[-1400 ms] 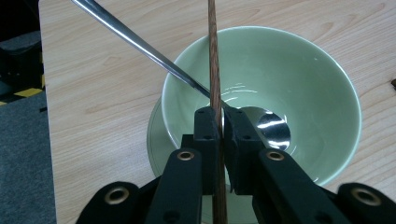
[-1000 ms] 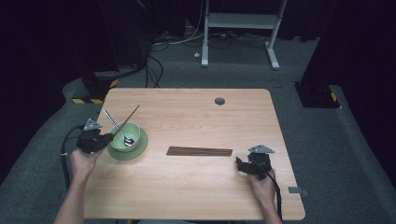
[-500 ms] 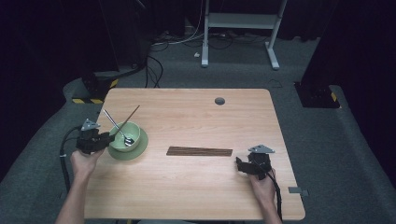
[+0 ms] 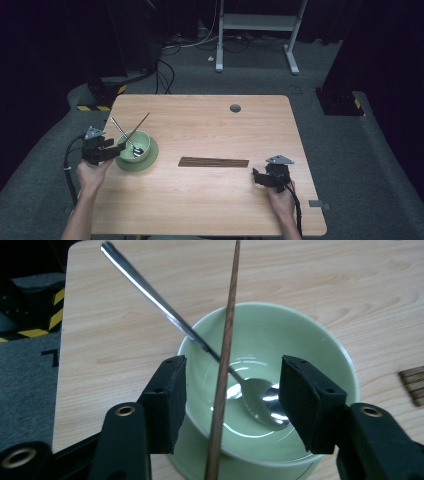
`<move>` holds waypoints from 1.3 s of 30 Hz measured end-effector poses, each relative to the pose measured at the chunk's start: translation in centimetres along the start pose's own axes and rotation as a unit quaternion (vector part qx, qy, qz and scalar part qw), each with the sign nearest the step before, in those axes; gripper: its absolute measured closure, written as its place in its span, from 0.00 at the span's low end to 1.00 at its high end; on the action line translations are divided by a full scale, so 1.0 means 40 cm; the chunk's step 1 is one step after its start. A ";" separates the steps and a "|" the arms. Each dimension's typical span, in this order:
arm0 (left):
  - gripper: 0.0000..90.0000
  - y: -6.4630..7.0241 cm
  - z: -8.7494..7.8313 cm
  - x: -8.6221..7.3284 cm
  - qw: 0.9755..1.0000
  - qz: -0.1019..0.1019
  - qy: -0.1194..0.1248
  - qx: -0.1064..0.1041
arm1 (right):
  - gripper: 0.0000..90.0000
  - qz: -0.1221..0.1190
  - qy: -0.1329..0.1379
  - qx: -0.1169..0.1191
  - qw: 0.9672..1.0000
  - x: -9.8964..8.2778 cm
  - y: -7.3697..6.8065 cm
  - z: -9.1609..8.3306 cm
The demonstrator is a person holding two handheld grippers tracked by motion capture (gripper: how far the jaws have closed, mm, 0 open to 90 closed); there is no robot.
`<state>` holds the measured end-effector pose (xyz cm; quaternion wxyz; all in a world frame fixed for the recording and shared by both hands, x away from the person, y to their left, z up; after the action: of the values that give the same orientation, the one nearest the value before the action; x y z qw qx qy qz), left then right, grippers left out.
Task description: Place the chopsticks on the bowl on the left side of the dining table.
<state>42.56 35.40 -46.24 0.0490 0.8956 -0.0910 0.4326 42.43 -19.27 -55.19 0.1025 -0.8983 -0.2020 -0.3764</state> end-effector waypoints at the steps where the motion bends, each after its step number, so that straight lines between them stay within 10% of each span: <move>1: 0.48 0.007 -0.004 0.001 1.000 -0.008 0.005 -0.003 | 0.25 0.000 0.000 0.000 1.000 0.000 0.000 0.000; 39: 0.34 0.173 0.005 0.044 0.998 0.009 0.036 -0.043 | 0.25 0.000 0.000 0.000 1.000 0.000 0.000 0.000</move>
<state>42.36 28.38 -44.94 0.0873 0.8759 -0.1156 0.4602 42.43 -19.27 -55.19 0.1024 -0.8982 -0.2022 -0.3766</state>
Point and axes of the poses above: each handheld gripper's, and its own axes: z roughly forward along the jaws, x roughly out of its top, y roughly to its right, the point moved 4 cm from there along z, roughly forward along the jaws, and after that the axes turned 4 degrees about x, right-handed, at the moved point
